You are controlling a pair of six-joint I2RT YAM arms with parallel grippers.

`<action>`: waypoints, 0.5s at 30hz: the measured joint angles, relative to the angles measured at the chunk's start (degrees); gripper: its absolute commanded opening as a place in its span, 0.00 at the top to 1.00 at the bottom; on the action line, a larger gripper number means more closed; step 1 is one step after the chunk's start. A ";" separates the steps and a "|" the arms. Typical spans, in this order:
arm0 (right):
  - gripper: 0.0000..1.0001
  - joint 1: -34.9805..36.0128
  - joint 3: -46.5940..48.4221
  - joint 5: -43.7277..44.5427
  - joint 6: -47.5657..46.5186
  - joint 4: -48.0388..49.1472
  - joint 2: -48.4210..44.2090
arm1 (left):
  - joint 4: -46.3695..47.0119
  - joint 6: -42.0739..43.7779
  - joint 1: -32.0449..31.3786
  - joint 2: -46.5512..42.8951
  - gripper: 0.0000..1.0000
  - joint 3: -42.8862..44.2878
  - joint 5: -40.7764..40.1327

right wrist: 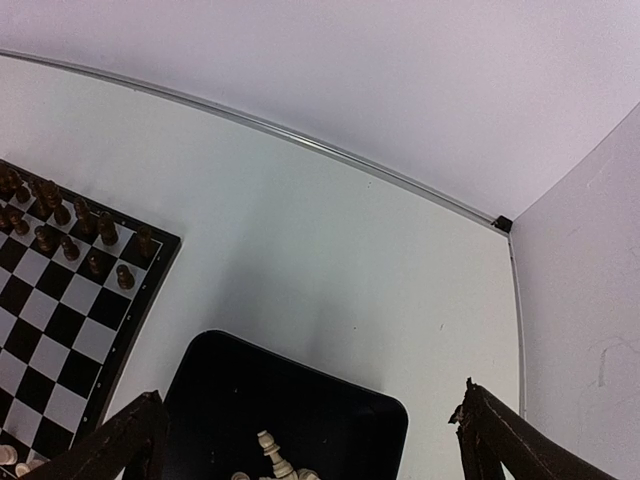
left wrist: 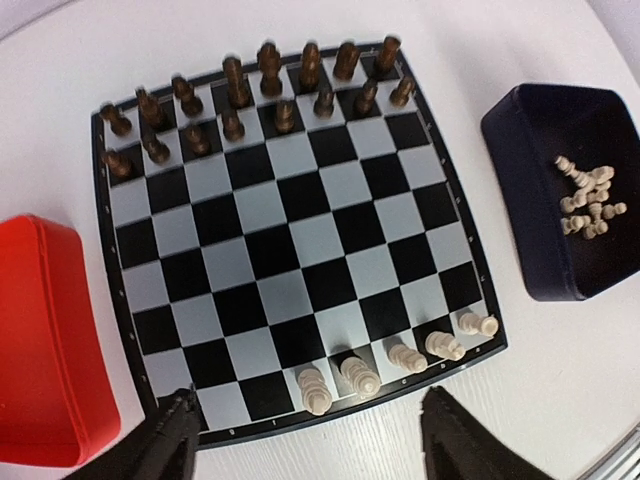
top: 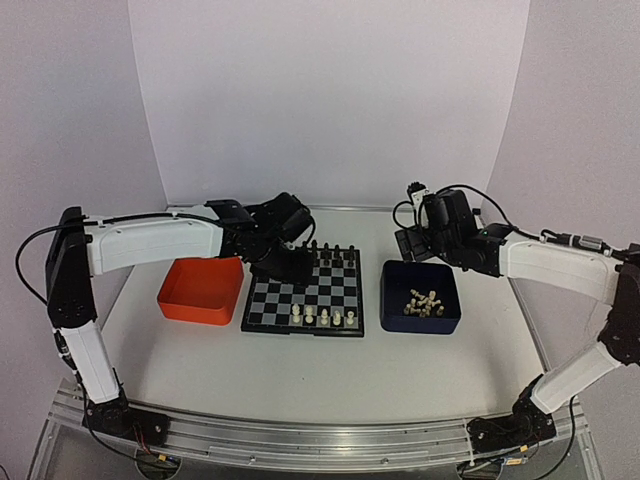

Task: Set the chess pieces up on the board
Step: Place the chess piece on the chessboard, then pick up the chess piece from the storage box.

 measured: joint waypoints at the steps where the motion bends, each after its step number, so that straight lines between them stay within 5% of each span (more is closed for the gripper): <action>1: 0.03 0.00 0.00 -0.04 0.00 -0.02 -0.15 | 0.41 0.46 0.00 -1.28 0.01 0.26 -0.52; 15: 0.02 -0.74 0.36 -2.16 0.04 -2.70 -1.45 | 8.88 2.98 6.22 -6.64 0.00 2.21 -1.61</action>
